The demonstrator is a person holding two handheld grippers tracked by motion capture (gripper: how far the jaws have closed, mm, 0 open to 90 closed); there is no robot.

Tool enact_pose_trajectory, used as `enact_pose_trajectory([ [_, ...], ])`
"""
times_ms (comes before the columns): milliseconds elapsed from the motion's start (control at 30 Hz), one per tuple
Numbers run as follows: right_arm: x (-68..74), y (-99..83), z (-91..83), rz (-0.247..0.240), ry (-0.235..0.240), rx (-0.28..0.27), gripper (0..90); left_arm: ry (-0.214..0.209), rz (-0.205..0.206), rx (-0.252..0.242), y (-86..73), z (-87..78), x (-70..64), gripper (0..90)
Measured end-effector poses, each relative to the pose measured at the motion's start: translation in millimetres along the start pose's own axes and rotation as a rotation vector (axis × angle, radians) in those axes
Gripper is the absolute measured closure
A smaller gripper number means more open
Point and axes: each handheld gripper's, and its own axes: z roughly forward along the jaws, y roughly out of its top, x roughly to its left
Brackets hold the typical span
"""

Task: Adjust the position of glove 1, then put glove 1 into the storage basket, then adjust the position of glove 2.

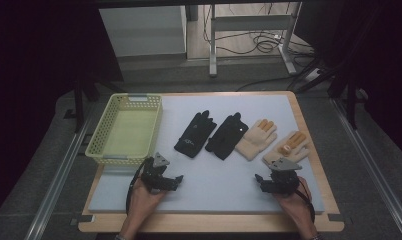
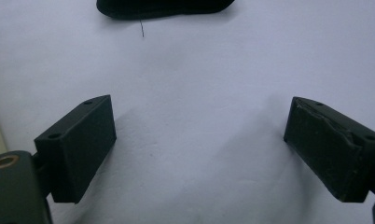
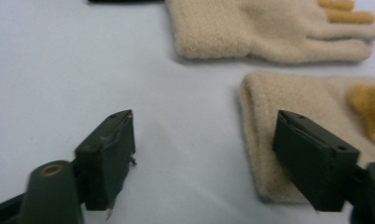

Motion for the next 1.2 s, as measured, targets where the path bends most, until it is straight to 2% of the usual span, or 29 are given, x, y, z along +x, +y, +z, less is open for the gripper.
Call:
enact_pose_trajectory([
  [33,-1.0,0.1,0.3,0.001,0.012,0.004,15.9,0.0,0.0,-0.001,-0.1,0.0,-0.1,9.0],
  [133,1.5,0.0,0.1,-0.016,-0.002,0.001,13.9,0.0,0.0,-0.002,-0.2,0.0,-0.1,9.0],
  [167,7.9,-0.4,-1.8,-0.056,-0.051,-0.013,13.8,0.0,-0.001,-0.001,-0.2,-0.1,-0.1,9.1],
  [200,9.9,-0.2,-2.4,-0.057,-0.056,-0.013,13.9,0.0,-0.001,-0.001,-0.2,-0.1,0.0,9.1],
  [233,11.5,0.1,-3.0,-0.053,-0.049,-0.013,13.9,0.0,-0.001,-0.001,-0.2,-0.1,0.1,9.0],
  [267,13.7,0.5,-2.6,-0.048,-0.022,-0.011,14.0,0.0,-0.001,-0.001,-0.2,-0.1,0.0,9.0],
  [333,14.8,1.1,-2.1,-0.049,-0.016,-0.009,14.0,0.0,-0.001,-0.001,-0.2,-0.1,0.0,9.1],
  [433,9.2,1.6,-0.1,0.006,0.028,0.011,13.9,0.0,0.0,-0.001,-0.3,-0.1,-0.1,9.1],
  [500,6.5,1.8,0.9,0.02,0.047,0.019,14.0,0.0,0.0,-0.001,-0.3,-0.1,0.0,9.1],
  [1200,4.9,2.2,1.8,0.039,0.063,0.03,14.2,0.0,0.0,-0.001,-0.4,-0.1,0.0,9.1],
])
